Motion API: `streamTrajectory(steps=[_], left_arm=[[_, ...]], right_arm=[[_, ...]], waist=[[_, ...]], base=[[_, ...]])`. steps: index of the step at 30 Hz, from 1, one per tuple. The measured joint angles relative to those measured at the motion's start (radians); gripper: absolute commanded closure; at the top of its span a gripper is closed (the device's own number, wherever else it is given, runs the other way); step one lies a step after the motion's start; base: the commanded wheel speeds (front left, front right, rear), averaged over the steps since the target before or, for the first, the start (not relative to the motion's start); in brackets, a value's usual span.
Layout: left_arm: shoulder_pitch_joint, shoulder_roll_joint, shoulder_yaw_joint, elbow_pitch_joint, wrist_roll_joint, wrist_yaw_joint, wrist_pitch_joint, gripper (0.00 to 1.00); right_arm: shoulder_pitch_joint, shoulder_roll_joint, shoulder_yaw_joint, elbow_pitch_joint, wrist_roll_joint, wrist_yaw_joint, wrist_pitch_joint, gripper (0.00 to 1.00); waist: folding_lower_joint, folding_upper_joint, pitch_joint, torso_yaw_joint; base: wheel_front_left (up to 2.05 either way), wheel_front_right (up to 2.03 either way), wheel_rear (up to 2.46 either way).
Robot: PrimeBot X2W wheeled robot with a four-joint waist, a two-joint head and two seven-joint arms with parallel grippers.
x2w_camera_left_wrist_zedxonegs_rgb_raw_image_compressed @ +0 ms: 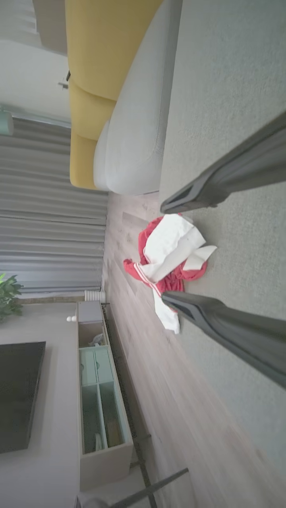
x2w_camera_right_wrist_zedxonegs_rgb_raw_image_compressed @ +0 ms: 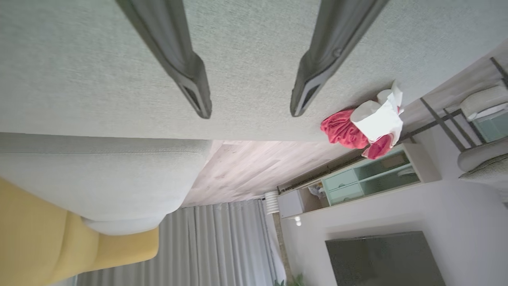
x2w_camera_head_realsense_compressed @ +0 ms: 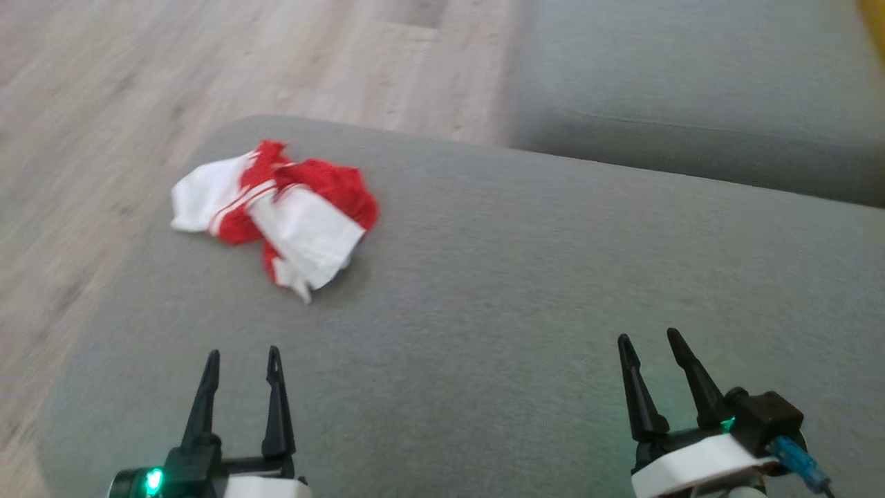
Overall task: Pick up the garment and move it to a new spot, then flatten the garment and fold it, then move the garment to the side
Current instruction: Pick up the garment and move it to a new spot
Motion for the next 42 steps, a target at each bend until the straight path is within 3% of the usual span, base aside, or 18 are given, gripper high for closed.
streamTrajectory(steps=[10,17,24,27,31,35,42], left_arm=[[0.001,0.0,0.03,-0.027,0.0,0.007,0.0,0.0],[-0.057,0.003,0.063,-0.094,0.069,0.014,0.0,0.0],[-0.395,0.05,0.069,-0.13,0.124,0.007,0.0,0.0],[-0.58,0.088,0.066,0.024,0.131,-0.034,-0.001,0.0],[-0.787,0.104,0.051,0.327,0.13,-0.094,0.133,0.0],[-1.009,0.121,0.074,0.577,0.085,-0.139,0.178,0.0],[-1.076,0.136,0.097,0.864,0.049,-0.156,0.194,0.0]], right_arm=[[-0.025,0.0,0.0,0.003,-0.012,0.0,0.0,0.0],[-0.061,-0.006,-0.009,-0.001,-0.06,0.0,0.0,0.0],[-0.129,-0.113,-0.023,-0.018,-0.088,0.0,0.0,0.0],[-0.169,-0.164,-0.022,-0.03,-0.099,0.0,0.0,0.0],[-0.216,-0.225,-0.015,-0.042,-0.109,0.0,-0.001,0.0],[-0.264,-0.261,-0.01,-0.074,-0.115,0.0,-0.005,0.0],[-0.308,-0.281,-0.007,-0.126,-0.116,0.0,-0.013,0.0]], waist=[[0.0,0.0,0.037,0.148],[0.0,0.0,0.107,0.138],[0.0003,0.0,0.245,0.11],[0.0004,0.0,0.314,0.098],[0.0005,-0.0001,0.402,0.081],[0.0003,-0.0001,0.49,0.047],[0.0,-0.0001,0.572,-0.006]], base=[[0.0,0.0,0.0],[0.0,0.0,0.0],[0.0,0.0,0.0],[0.0,0.0,0.0],[0.0,0.0,0.0],[0.0,0.0,0.0],[0.0,0.0,0.0]])
